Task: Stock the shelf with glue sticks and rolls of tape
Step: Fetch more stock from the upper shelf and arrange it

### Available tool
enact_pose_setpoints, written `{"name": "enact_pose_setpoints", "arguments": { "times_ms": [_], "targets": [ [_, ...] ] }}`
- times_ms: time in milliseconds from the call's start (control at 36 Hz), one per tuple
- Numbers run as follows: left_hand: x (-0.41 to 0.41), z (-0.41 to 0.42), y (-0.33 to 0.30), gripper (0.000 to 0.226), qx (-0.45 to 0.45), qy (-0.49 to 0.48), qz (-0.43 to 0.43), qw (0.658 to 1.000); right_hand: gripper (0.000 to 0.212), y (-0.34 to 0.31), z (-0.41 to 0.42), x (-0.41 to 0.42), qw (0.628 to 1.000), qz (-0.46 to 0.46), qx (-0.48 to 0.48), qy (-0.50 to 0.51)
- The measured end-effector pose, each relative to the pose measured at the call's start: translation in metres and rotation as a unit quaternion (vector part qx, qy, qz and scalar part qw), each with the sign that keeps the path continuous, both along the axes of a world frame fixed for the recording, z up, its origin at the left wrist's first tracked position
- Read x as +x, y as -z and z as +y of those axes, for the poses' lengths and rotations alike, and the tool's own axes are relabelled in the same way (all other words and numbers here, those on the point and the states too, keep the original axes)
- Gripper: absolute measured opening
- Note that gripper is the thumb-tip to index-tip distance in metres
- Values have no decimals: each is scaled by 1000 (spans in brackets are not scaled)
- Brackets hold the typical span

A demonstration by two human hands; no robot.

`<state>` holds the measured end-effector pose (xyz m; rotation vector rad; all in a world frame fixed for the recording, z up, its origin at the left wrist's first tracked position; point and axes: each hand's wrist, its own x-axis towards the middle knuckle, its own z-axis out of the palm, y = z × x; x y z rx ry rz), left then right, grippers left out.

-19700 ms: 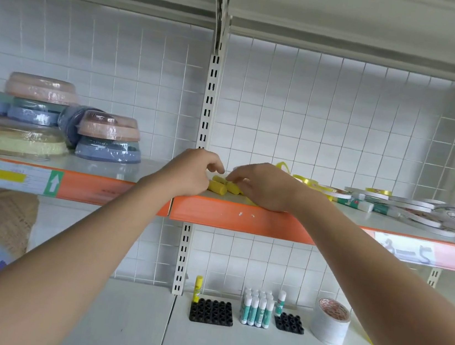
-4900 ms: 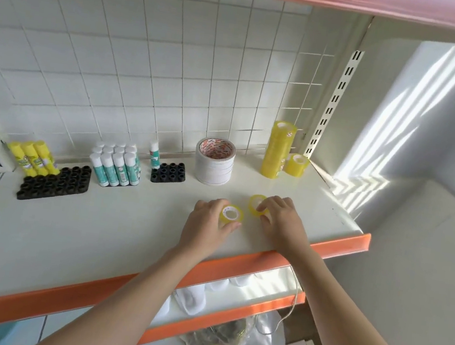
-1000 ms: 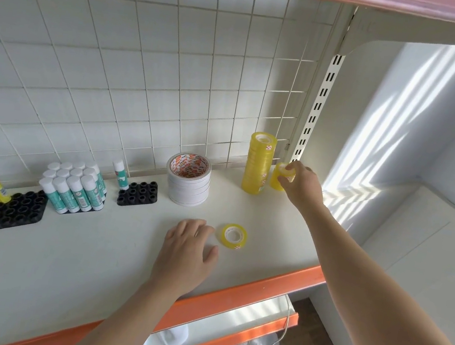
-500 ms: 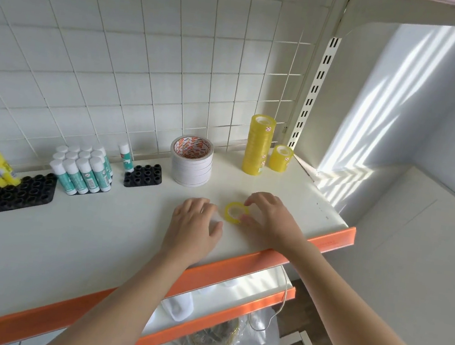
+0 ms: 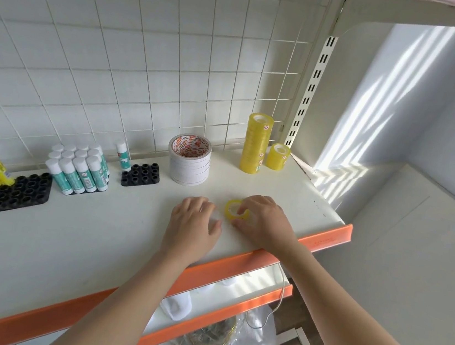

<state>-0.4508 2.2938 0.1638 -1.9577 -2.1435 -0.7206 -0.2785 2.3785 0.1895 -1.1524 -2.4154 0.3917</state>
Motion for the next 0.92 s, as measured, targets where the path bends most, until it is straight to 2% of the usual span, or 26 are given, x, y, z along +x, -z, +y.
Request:
{"name": "enact_pose_setpoints", "arguments": {
  "times_ms": [194,333,639,917],
  "targets": [
    [0,1,0,42,1,0,-9,1000,16,-21,35,17,988,114,55,84],
    [0,1,1,43,-5,-1,-19,1000,14,-39,74,16,976,142,68,148],
    [0,0,1,40,-10,-3,-16,1000,16,-44,127,14,964,126,-3,234],
    [0,1,2,40,-9,-6,-16,1000,19,-42,140,6,969,86,-15,230]
  ]
}}
